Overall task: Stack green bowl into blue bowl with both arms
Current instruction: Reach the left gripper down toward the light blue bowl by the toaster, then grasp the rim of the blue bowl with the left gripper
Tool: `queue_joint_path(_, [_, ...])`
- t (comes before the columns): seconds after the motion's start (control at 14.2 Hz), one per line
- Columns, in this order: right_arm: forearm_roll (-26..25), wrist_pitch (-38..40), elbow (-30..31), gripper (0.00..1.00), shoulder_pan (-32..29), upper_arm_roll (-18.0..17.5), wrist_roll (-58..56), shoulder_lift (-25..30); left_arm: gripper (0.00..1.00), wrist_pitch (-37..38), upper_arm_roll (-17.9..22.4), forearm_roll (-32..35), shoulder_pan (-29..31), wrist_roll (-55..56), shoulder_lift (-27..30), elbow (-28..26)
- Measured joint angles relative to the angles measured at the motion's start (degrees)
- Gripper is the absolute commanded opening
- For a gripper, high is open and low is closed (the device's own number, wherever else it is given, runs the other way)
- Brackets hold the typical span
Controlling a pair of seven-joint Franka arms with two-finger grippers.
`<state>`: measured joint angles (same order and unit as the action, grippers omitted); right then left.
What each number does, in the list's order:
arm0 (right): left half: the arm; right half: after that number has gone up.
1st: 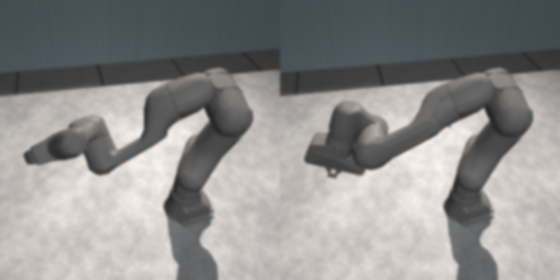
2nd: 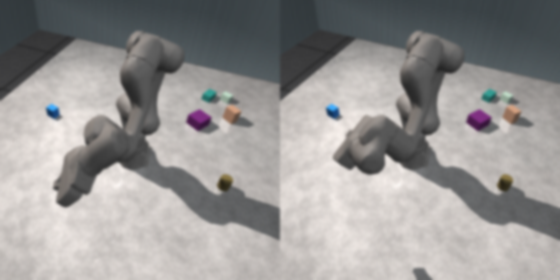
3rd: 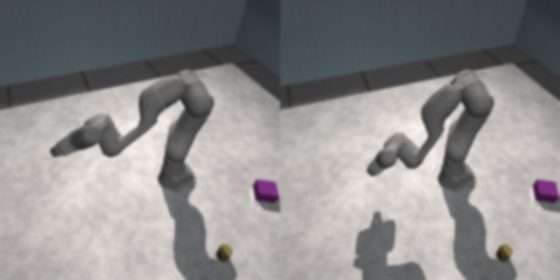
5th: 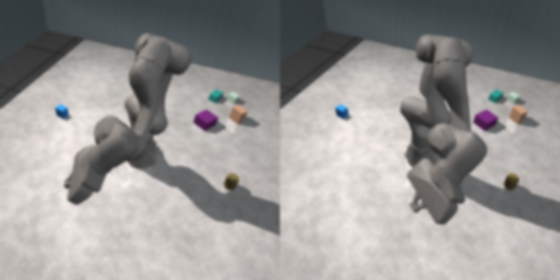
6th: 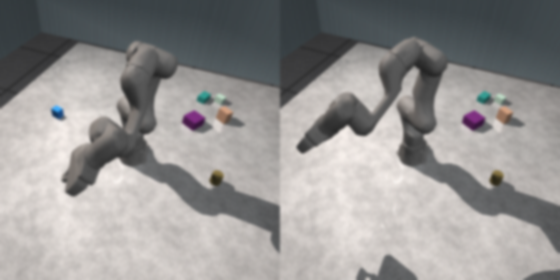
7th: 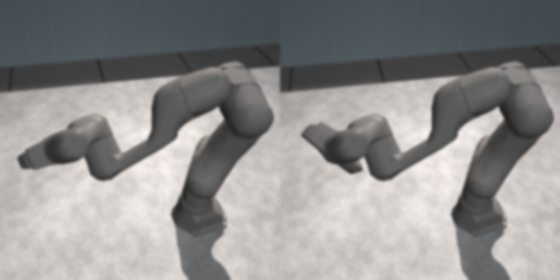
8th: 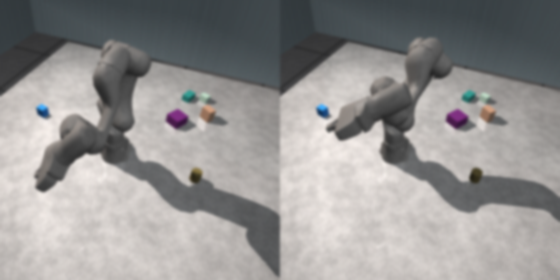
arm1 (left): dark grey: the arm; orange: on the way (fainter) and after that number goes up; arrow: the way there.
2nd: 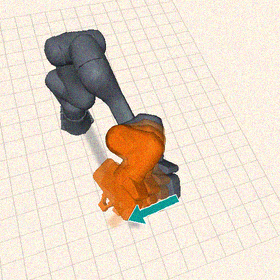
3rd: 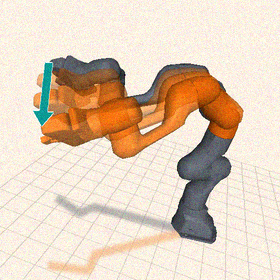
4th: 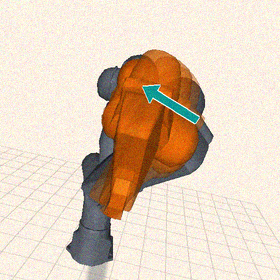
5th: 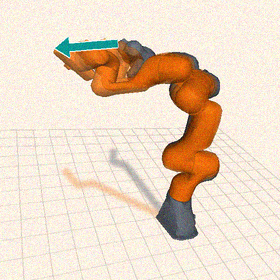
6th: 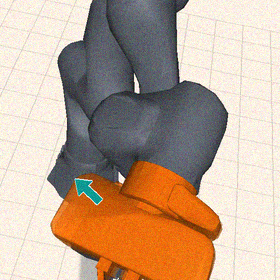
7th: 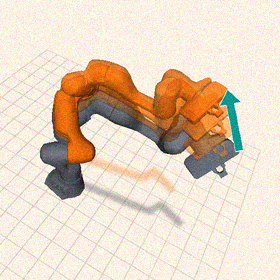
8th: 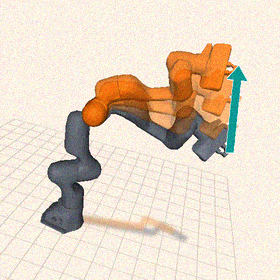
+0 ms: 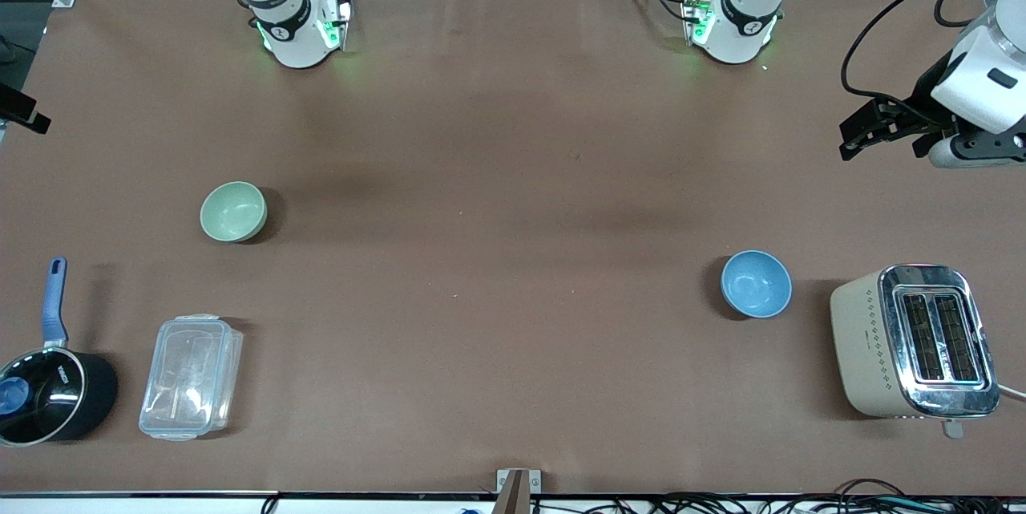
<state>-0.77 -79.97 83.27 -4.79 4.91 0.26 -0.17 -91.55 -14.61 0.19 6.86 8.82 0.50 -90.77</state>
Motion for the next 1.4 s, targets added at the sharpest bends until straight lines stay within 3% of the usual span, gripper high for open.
queue_joint_path(0.49, [0.0,0.01,-0.02,1.0,-0.02,0.0,0.0,0.0,1.0,-1.26,0.2,3.16,0.14,-1.77,-4.01,0.77])
queue_joint_path(1.05, [0.0,0.12,-0.11,1.0,-0.04,0.01,0.0,0.0,1.0,-20.24,0.59,5.15,1.89,-2.05,-21.95,-0.42])
queue_joint_path(1.19, [0.0,0.12,-0.11,1.0,-0.05,0.01,0.0,0.0,1.0,-26.5,0.61,6.14,2.17,0.08,-25.0,-3.25])
queue_joint_path(1.4, [0.0,0.14,-0.11,1.0,-0.06,0.01,0.0,0.0,1.0,-28.53,0.48,10.41,2.01,3.18,-27.3,-5.5])
